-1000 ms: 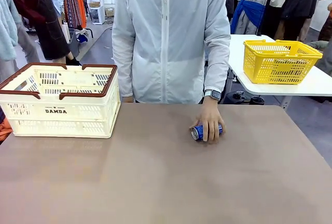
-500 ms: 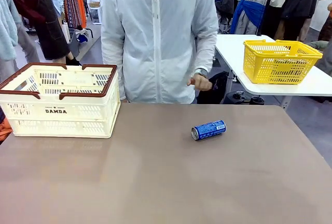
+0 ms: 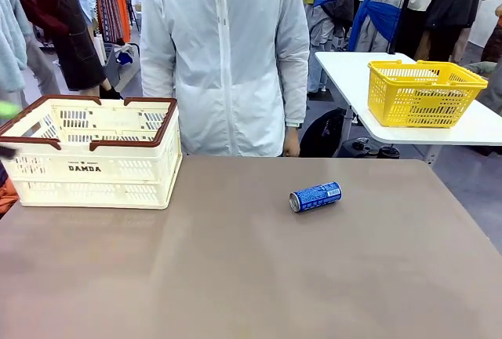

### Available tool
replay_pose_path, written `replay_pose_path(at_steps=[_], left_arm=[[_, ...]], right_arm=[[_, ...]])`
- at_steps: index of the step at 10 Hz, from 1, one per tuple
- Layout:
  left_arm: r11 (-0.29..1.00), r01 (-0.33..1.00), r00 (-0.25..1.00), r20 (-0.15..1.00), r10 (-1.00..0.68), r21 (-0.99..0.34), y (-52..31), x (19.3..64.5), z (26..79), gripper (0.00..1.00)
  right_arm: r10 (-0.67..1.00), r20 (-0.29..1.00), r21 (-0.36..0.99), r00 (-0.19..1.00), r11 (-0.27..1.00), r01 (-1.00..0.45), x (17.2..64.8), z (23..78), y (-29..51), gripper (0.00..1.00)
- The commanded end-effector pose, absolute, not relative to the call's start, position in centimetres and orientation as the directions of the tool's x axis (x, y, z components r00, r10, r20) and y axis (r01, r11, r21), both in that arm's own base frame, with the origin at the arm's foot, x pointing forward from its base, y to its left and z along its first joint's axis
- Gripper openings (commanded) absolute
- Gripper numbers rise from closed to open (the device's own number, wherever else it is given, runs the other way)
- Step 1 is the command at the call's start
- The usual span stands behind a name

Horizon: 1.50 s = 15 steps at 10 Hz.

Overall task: Place the drinks into the Shopping basket.
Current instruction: Pick up one drink and place it into the Shopping basket.

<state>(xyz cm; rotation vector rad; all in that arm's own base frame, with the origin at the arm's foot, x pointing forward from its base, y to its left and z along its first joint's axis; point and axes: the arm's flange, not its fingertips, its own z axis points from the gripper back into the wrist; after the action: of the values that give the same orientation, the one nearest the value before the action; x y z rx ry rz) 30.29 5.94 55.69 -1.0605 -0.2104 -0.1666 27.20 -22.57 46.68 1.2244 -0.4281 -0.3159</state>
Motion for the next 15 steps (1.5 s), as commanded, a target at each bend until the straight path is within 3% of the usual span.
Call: replay_pose_path(at_steps=[1, 3, 5, 6, 7, 11, 13, 15], left_arm=[[0.613, 0.354, 0.932, 0.215, -0.291, -0.706, -5.3, 34.8, 58.6, 1.0], [0.77, 0.381, 0.925, 0.205, -0.321, -0.512, -15.9, 35.5, 59.4, 1.0], [0.822, 0.425, 0.904, 0.226, -0.363, -0.379, -23.1, 35.0, 57.9, 1.0], [0.825, 0.42, 0.902, 0.272, -0.335, -0.377, -23.4, 34.7, 57.5, 1.0], [0.768, 0.463, 0.886, 0.239, -0.397, -0.443, -24.1, 33.6, 58.6, 1.0], [0.766, 0.474, 0.88, 0.251, -0.402, -0.434, -24.8, 34.2, 58.3, 1.0], [0.889, 0.216, 0.974, 0.15, -0.168, -0.404, -32.8, 39.6, 57.4, 1.0], [0.935, 0.143, 0.987, 0.116, -0.111, -0.323, -39.3, 43.1, 55.5, 1.0]], right_arm=[[-0.463, 0.161, 0.954, 0.872, 0.3, -0.017, 27.3, 46.9, -22.7, 1.0], [-0.463, 0.161, 0.954, 0.872, 0.3, -0.017, 27.3, 46.9, -22.7, 1.0], [-0.463, 0.161, 0.954, 0.872, 0.3, -0.017, 27.3, 46.9, -22.7, 1.0], [-0.463, 0.161, 0.954, 0.872, 0.3, -0.017, 27.3, 46.9, -22.7, 1.0], [-0.463, 0.161, 0.954, 0.872, 0.3, -0.017, 27.3, 46.9, -22.7, 1.0], [-0.463, 0.161, 0.954, 0.872, 0.3, -0.017, 27.3, 46.9, -22.7, 1.0], [-0.463, 0.161, 0.954, 0.872, 0.3, -0.017, 27.3, 46.9, -22.7, 1.0], [-0.463, 0.161, 0.954, 0.872, 0.3, -0.017, 27.3, 46.9, -22.7, 1.0]])
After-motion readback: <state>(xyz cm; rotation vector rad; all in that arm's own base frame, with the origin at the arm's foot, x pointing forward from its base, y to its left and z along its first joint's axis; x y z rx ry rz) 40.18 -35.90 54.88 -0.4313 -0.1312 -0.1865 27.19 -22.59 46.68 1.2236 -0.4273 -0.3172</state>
